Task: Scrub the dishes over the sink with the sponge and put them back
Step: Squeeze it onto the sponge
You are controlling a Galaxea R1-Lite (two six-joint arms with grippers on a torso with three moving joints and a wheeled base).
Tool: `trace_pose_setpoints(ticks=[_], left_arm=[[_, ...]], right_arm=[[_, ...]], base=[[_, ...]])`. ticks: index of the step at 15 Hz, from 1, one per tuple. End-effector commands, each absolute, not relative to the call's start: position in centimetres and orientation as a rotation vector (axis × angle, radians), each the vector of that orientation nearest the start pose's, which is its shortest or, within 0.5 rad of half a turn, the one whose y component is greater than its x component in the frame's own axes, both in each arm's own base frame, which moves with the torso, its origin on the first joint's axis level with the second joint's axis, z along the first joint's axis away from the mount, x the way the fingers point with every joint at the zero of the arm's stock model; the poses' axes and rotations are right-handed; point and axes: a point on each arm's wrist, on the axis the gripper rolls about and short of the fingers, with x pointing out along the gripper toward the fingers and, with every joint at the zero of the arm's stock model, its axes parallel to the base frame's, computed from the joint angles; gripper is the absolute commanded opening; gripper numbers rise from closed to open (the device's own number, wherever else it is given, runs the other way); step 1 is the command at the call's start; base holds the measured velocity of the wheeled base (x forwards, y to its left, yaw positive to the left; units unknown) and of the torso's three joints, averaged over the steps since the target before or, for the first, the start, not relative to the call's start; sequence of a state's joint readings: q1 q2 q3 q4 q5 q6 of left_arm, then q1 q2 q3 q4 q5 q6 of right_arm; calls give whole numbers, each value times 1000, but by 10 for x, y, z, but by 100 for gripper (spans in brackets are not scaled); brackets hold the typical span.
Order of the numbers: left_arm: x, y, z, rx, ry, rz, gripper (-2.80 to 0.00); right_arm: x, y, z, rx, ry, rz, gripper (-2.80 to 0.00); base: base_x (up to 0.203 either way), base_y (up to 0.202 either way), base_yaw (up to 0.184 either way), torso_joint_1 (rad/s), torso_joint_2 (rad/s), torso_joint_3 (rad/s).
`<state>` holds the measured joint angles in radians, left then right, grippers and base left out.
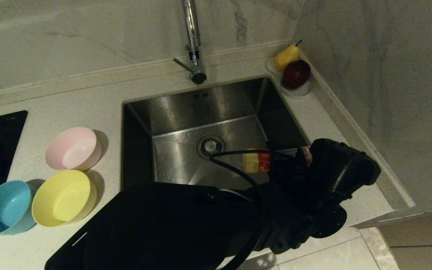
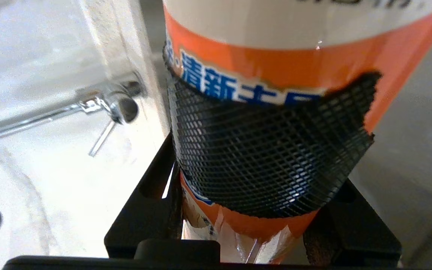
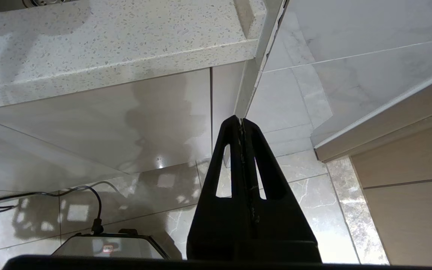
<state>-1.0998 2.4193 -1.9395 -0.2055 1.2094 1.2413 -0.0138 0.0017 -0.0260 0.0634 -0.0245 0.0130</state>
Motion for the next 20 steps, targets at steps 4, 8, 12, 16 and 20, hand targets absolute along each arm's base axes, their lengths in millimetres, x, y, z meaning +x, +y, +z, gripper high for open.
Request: trace_pose_setpoints(ticks=[4, 8, 12, 16, 20], left_arm=[[249, -442, 160, 1524, 131, 52, -280], [250, -443, 156, 1533, 135, 50, -280], [252, -443, 154, 1537, 140, 54, -280], [255, -441, 154, 1529, 144, 65, -280], [259, -439, 155, 1523, 151, 76, -280]], right_arm=[[-25, 0, 76, 14, 40, -39, -280], [-25, 0, 76, 14, 41, -39, -280], [-25, 0, 76, 14, 41, -39, -280], [-25, 0, 76, 14, 41, -39, -280], [-25, 0, 76, 14, 41, -39, -280]], base=[[0, 0, 0, 0, 0, 0], [0, 0, 0, 0, 0, 0], [0, 0, 0, 0, 0, 0], [0, 0, 0, 0, 0, 0], [0, 0, 0, 0, 0, 0]])
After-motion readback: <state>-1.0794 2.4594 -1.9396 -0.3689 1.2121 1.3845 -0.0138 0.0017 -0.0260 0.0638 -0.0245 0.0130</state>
